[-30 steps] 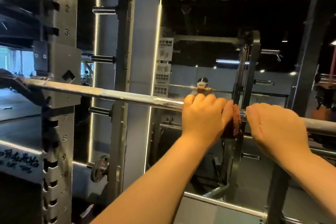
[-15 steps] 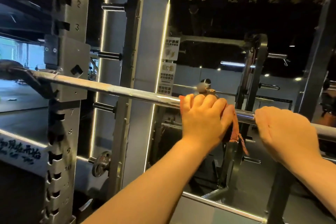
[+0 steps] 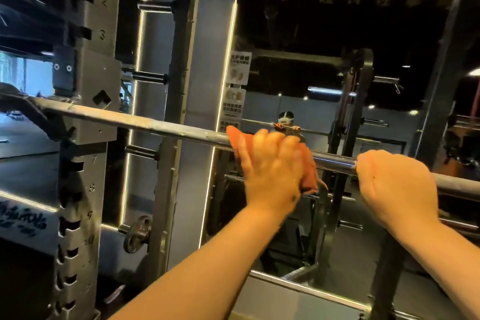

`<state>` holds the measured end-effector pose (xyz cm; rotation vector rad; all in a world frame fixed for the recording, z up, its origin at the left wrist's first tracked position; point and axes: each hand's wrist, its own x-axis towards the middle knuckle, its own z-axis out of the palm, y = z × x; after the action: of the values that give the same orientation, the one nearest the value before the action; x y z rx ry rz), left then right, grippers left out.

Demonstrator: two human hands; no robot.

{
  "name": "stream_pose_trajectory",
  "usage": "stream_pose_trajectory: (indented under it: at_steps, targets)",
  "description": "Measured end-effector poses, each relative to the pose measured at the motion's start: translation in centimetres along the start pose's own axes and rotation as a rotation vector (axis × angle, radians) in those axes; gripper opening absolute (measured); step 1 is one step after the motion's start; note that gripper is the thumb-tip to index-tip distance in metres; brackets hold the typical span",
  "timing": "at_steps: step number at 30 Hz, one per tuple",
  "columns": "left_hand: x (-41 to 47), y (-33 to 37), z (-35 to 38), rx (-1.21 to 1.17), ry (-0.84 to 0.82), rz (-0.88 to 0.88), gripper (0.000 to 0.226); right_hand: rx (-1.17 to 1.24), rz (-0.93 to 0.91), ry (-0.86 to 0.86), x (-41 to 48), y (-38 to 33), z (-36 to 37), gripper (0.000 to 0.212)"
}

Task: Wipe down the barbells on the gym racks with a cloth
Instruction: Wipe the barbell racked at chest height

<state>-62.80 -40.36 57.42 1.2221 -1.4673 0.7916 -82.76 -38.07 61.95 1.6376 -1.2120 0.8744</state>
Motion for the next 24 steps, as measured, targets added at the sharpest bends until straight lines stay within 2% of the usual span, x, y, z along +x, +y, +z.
stream_pose_trajectory:
  at_steps: [2,4,7,9,11,12,15,17,19,22,24]
  targets:
    - [-0.8,0.2,0.9,0.004,-0.001,0.162,0.051,0.01,-0.006,-0.002,0.0,0.1,0.0,0.041]
    - [0.0,-1.4,0.8,0.017,0.034,0.272,0.046,-0.033,-0.03,-0.017,0.0,0.3,0.0,0.038]
    - [2.3,-4.6,-1.2,0.098,0.094,0.235,0.028,-0.079,-0.042,-0.053,-0.2,0.6,0.3,0.036]
    - [4.4,-4.8,-3.9,0.229,-0.092,0.121,0.027,-0.078,-0.04,-0.06,-0.2,0.8,0.6,0.038]
    - [6.4,-3.9,-5.3,0.351,-0.401,0.101,0.02,-0.086,-0.038,-0.058,-0.1,0.8,0.7,0.039]
    - [7.4,-3.2,-5.6,0.36,-0.496,0.1,0.019,-0.092,-0.04,-0.057,0.0,0.8,0.6,0.04]
    - [8.7,-0.7,-5.7,0.304,-0.594,0.159,0.03,-0.055,-0.021,-0.058,0.3,0.6,0.6,0.04]
    - [7.9,0.8,-5.3,0.289,-0.534,0.255,0.026,-0.047,0.012,-0.05,0.3,0.5,0.4,0.041]
    - [6.2,1.0,-4.6,0.273,-0.404,0.343,0.025,-0.049,0.02,-0.035,0.1,0.4,0.5,0.041]
    - [3.0,-1.3,-2.7,0.059,-0.186,0.331,0.03,-0.007,0.003,-0.002,-0.2,0.3,0.3,0.038]
    - [1.2,-3.9,-1.6,0.001,-0.083,0.328,0.037,0.021,-0.007,0.006,-0.3,0.3,0.0,0.035]
